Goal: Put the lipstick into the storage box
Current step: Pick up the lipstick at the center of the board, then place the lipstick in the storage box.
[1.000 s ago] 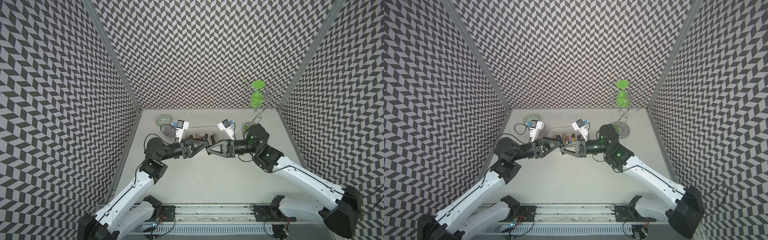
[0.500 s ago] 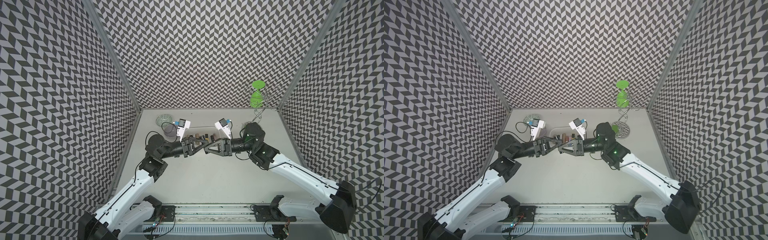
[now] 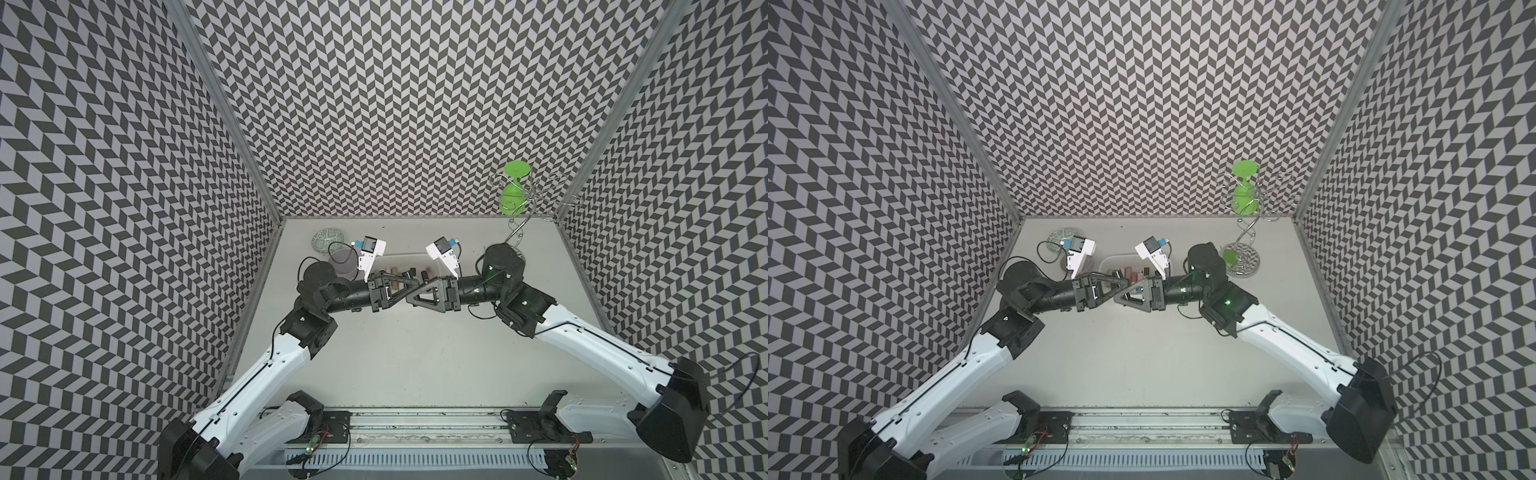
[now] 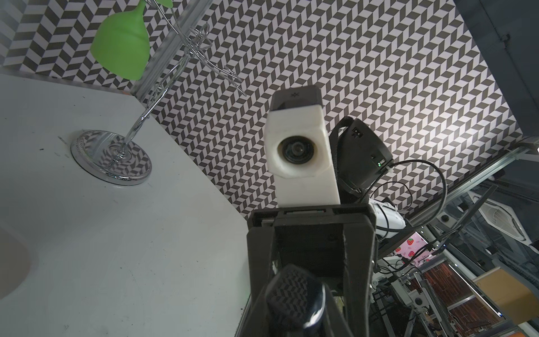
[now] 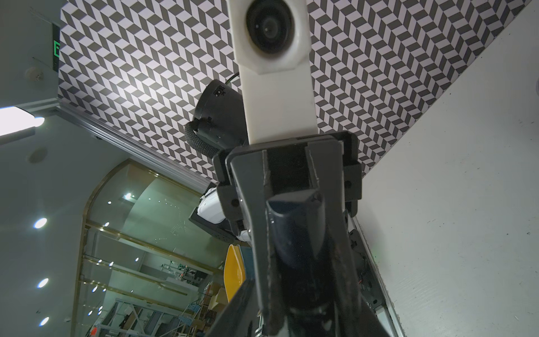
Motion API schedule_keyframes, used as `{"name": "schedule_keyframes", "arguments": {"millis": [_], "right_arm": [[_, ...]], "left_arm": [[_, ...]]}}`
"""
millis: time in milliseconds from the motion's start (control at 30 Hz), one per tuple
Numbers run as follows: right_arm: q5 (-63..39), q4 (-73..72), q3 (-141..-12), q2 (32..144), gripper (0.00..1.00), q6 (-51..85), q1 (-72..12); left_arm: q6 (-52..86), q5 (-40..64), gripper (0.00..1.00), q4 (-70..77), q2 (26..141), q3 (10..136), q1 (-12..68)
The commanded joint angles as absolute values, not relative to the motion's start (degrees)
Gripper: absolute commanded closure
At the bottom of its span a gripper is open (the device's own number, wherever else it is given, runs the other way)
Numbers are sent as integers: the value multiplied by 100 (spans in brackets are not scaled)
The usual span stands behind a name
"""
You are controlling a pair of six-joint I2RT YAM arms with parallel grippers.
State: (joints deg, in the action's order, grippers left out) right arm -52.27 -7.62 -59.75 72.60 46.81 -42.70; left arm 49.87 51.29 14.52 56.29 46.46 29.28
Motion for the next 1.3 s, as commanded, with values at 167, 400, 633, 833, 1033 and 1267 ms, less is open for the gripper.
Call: {"name": "schedule_keyframes", "arguments": {"millis": [167, 400, 633, 833, 1033, 1267], "right_arm": [[-5238, -570, -6161, 7283, 40, 4315, -4298], [-5168, -178, -6128, 7214, 40, 4098, -4307], [-4869, 308, -6129, 7208, 39, 3768, -4414], [-3758, 1865, -6715, 7579, 39, 2807, -4867], [-2093, 3432, -7417, 8112, 39, 1997, -5496], [-668, 4442, -7587, 8285, 38, 1781, -5765]], "left_arm": [[4253, 4749, 99, 198, 5564, 5054, 2912], [3379, 3791, 99, -1418, 5502, 5609, 2865], [2883, 2671, 99, -2792, 5336, 5853, 2842], [2608, 1915, 99, -3724, 5203, 5904, 2841], [2342, 1276, 99, -4396, 5221, 5900, 2839], [2110, 794, 99, -4747, 5480, 5920, 2841]]}}
